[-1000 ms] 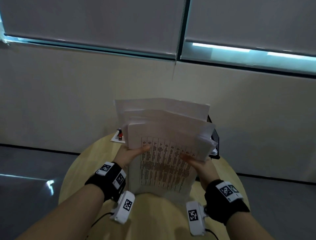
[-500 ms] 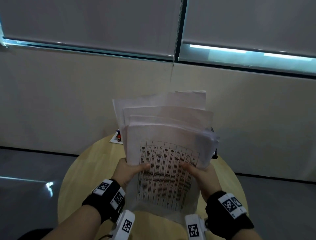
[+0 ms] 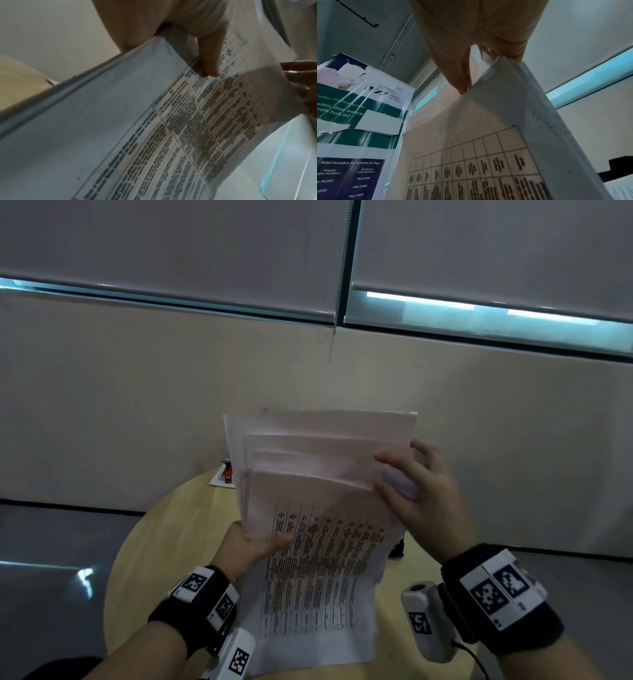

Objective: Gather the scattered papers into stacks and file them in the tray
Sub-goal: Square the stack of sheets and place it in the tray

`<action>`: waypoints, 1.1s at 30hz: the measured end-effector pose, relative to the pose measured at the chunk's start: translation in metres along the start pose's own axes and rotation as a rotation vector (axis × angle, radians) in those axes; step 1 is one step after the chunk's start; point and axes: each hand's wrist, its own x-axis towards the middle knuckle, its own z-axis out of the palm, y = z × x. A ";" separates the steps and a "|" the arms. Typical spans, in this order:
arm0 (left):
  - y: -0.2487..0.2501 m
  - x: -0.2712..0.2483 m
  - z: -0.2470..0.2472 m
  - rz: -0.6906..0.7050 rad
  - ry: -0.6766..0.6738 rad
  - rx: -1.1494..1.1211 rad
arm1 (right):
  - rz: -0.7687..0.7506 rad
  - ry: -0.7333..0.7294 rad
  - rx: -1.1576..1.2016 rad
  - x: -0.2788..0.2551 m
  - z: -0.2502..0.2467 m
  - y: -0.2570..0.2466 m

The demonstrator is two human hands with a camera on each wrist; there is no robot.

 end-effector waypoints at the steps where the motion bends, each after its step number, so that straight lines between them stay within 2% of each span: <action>1: 0.001 -0.003 0.001 0.011 0.007 -0.003 | 0.006 0.016 0.004 -0.001 -0.001 -0.001; 4: 0.012 -0.005 0.005 0.047 0.016 -0.022 | -0.032 0.091 0.107 0.005 -0.012 -0.007; 7: 0.026 0.002 0.004 0.083 0.068 -0.078 | 0.004 0.085 0.422 0.012 -0.023 -0.012; 10: 0.036 0.008 -0.001 0.131 0.106 -0.134 | 0.181 0.005 0.667 0.007 -0.018 -0.006; 12: 0.040 0.009 -0.001 0.130 0.100 -0.135 | 0.310 -0.109 0.700 -0.003 -0.004 0.003; 14: 0.044 0.008 0.001 0.124 0.073 -0.116 | 0.426 -0.150 0.720 -0.011 0.011 0.012; 17: 0.056 0.007 0.008 0.151 0.048 -0.089 | 0.478 -0.045 0.802 -0.009 0.019 0.012; 21: 0.070 0.016 0.013 0.221 0.120 -0.062 | 0.484 0.083 0.871 -0.003 0.024 0.007; 23: 0.059 0.017 0.010 0.175 0.139 -0.054 | 0.576 0.079 0.921 -0.014 0.036 0.013; 26: 0.020 0.010 0.003 0.001 0.192 -0.068 | 0.746 -0.050 0.983 -0.046 0.063 0.024; 28: 0.002 0.003 0.004 -0.069 0.230 -0.106 | 0.829 -0.080 0.956 -0.064 0.082 0.027; 33: 0.010 0.010 0.016 -0.080 0.314 -0.205 | 0.869 0.052 0.967 -0.059 0.095 0.022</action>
